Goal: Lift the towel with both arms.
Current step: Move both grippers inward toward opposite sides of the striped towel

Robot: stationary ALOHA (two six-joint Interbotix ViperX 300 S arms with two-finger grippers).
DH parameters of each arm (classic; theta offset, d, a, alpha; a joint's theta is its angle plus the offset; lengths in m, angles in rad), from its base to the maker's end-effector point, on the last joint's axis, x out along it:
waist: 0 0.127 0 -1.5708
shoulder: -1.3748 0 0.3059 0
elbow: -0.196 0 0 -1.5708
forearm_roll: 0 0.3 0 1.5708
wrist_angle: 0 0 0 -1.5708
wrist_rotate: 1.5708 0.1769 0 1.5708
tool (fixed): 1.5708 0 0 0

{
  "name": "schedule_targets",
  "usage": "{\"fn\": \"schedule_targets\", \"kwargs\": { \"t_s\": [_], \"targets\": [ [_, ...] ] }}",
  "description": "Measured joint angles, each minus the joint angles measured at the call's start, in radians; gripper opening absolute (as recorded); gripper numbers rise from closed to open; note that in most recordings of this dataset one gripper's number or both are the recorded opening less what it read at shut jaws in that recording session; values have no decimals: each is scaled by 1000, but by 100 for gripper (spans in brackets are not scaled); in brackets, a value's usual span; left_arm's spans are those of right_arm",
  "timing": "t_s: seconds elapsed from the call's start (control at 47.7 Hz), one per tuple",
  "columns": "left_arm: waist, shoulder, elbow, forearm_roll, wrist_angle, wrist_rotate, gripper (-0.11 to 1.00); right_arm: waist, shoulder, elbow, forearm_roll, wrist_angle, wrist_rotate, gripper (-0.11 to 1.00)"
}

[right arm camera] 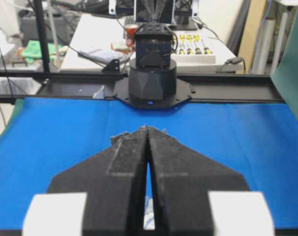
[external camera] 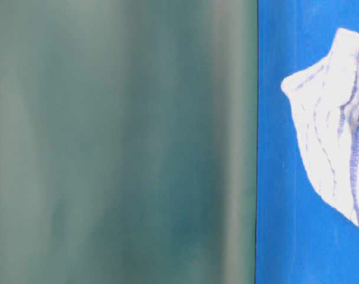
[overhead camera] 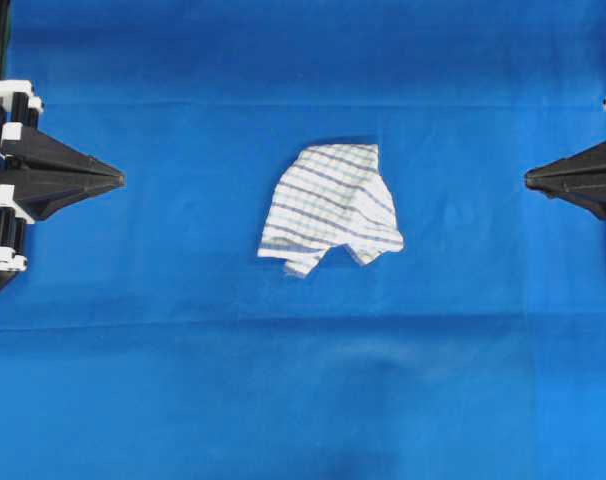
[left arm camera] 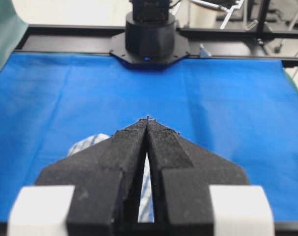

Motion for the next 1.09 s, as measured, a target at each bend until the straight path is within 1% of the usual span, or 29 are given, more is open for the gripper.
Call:
{"fn": "schedule_targets", "kwargs": {
  "t_s": [0.084,0.168,0.377,0.65,0.692,0.734,0.776,0.796,0.922,0.964,1.006,1.027,1.048,1.09],
  "targets": [
    [-3,9,-11,-15,-2,-9,0,-2,6,-5,0,8,-3,0],
    [-6,34,-28,-17,0,3,0,-2,18,-20,0,46,-3,0],
    [-8,132,-52,-20,-11,3,0,-3,78,-67,0,140,3,0],
    [-6,313,-84,-20,-44,3,1,-6,212,-81,0,155,20,0],
    [-6,348,-92,-20,-46,3,3,-8,242,-86,0,153,25,1],
    [-8,379,-100,-20,-49,3,9,-9,273,-89,0,153,31,1],
    [-6,413,-109,-20,-58,3,17,-11,308,-95,0,155,37,2],
    [-6,431,-114,-20,-64,2,22,-12,328,-98,0,153,38,4],
    [-8,555,-143,-20,-97,2,61,-14,451,-132,0,155,52,42],
    [-8,586,-150,-21,-103,2,73,-12,482,-144,0,156,52,53],
    [-8,617,-160,-21,-107,2,83,-14,518,-160,0,158,52,62],
    [-6,632,-164,-21,-109,2,86,-14,545,-169,0,158,52,64],
    [-8,653,-170,-20,-110,2,90,-14,565,-176,0,158,52,64],
    [-6,683,-178,-20,-112,2,90,-14,601,-189,0,158,52,61]
  ]
}}
